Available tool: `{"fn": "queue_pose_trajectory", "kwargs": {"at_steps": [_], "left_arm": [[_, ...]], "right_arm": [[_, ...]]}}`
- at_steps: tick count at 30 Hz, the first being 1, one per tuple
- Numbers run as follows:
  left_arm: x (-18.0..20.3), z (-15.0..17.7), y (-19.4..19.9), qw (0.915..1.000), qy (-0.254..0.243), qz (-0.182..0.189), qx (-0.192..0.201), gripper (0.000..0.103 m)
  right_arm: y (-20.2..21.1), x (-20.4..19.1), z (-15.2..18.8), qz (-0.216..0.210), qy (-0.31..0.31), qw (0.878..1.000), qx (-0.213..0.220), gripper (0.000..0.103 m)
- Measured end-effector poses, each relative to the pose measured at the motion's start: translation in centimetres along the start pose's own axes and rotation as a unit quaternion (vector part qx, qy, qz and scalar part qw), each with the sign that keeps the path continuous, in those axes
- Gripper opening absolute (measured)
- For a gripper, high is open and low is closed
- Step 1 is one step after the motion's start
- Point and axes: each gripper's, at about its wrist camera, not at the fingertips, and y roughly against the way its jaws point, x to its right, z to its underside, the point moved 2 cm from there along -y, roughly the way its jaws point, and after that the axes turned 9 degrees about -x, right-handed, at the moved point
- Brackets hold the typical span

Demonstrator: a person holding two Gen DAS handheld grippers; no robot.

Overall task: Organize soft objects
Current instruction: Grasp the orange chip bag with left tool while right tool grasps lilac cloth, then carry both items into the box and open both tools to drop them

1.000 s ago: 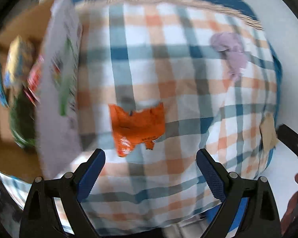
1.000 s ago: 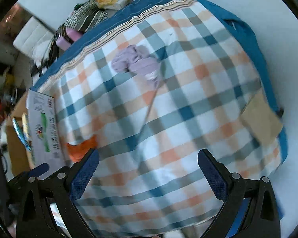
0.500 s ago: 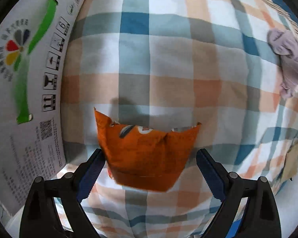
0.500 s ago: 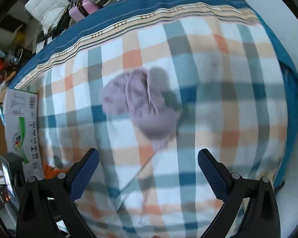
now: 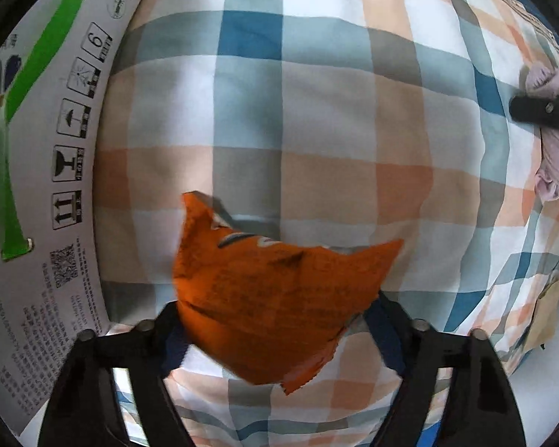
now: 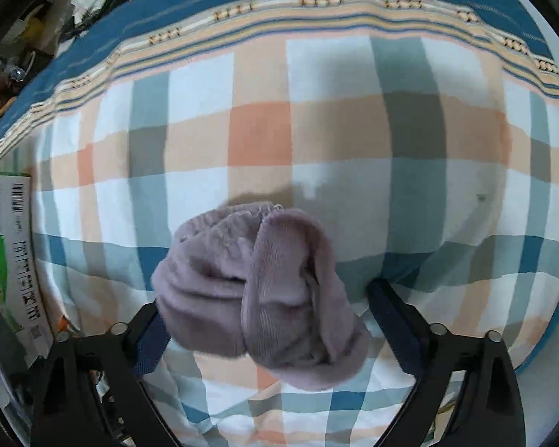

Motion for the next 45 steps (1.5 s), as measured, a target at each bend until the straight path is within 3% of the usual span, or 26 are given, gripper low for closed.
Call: {"fn": "queue_pose_trajectory", "kwargs": {"at_steps": [4,12,13,15,19,23,28,36,41,45], "left_arm": [[0.1,0.0,0.7,1.0,0.009,0.001,0.003,0.056],[0.3,0.5,1.3,0.9999,0.006,0.001,0.013,0.051],[0.5,0.5,1.2,0.9999,0.003,0.001,0.012,0.052],[-0.4,0.3,1.6,0.9999,0.004,0.009,0.01,0.056],[-1.3,0.2,1.7,0.9978,0.014,0.064,-0.011,0.068],[-2.8,0.8,1.5,0.985,0.05,0.163,-0.03,0.068],[-2.0,1.0,1.0,0.9836,0.043,0.174,-0.021,0.076],[-1.7,-0.4,0.5,0.9857,0.056,0.156,-0.029,0.077],[-1.1,-0.2,2.1,0.982,0.061,0.178,-0.017,0.077],[-0.6,-1.6,1.7,0.9867,0.058,0.151,-0.015,0.077]], "right_arm": [[-0.5,0.1,-0.4,0.011,-0.009,1.0,-0.002,0.086],[-0.3,0.5,-0.7,0.024,-0.023,0.999,-0.004,0.07],[-0.2,0.6,-0.6,0.042,-0.018,0.999,0.005,0.069],[0.1,0.3,-0.5,0.047,-0.016,0.999,0.002,0.069],[0.5,-0.1,-0.5,0.045,-0.001,0.999,-0.008,0.077],[1.8,0.6,-0.5,0.031,0.002,0.999,-0.008,0.089],[2.9,0.6,-1.0,0.036,0.017,0.999,-0.004,0.093],[1.4,-0.5,-2.2,0.037,0.02,0.999,-0.016,0.093],[1.6,-0.5,-2.9,0.036,0.011,0.999,-0.011,0.093],[1.6,-0.1,-3.2,0.034,0.006,0.999,-0.017,0.093]]}}
